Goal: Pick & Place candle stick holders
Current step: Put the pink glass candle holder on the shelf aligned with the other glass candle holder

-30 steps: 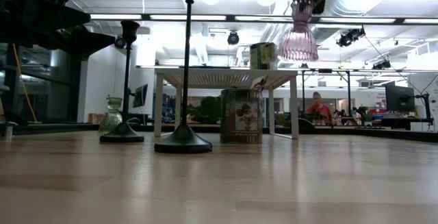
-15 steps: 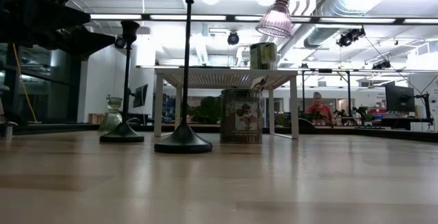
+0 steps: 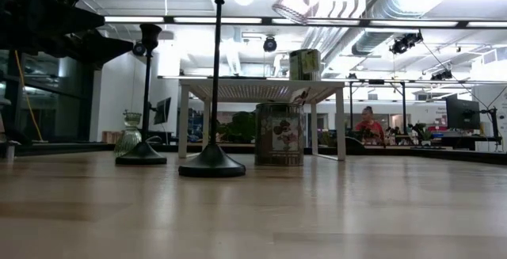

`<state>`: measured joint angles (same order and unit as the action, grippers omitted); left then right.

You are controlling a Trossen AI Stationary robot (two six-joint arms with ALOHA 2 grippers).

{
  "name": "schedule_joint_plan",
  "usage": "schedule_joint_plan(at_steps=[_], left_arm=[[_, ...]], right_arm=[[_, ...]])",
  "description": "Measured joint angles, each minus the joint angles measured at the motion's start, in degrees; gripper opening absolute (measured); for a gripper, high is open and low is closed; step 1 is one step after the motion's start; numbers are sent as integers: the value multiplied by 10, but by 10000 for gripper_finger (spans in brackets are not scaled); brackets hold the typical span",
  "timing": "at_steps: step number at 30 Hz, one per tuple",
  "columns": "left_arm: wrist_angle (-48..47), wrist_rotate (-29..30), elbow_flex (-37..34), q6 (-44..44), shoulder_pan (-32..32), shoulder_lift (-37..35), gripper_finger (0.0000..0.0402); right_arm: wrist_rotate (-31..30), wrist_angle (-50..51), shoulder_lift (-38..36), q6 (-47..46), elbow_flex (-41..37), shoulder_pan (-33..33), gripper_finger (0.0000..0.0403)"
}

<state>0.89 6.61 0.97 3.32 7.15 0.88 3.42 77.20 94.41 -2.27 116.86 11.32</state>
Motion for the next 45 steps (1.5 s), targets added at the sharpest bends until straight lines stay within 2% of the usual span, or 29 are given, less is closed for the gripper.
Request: schedule_joint_plan(at_steps=[16,30,45], left_arm=[[0,0,0,0,0,0,372],[0,-1,0,0,0,0,372],[0,-1,0,0,0,0,372]], right_arm=[[10,5,4,26,85,45,19],[10,1,0,41,93,69,19],[9,-110,31,65,93,91,19]])
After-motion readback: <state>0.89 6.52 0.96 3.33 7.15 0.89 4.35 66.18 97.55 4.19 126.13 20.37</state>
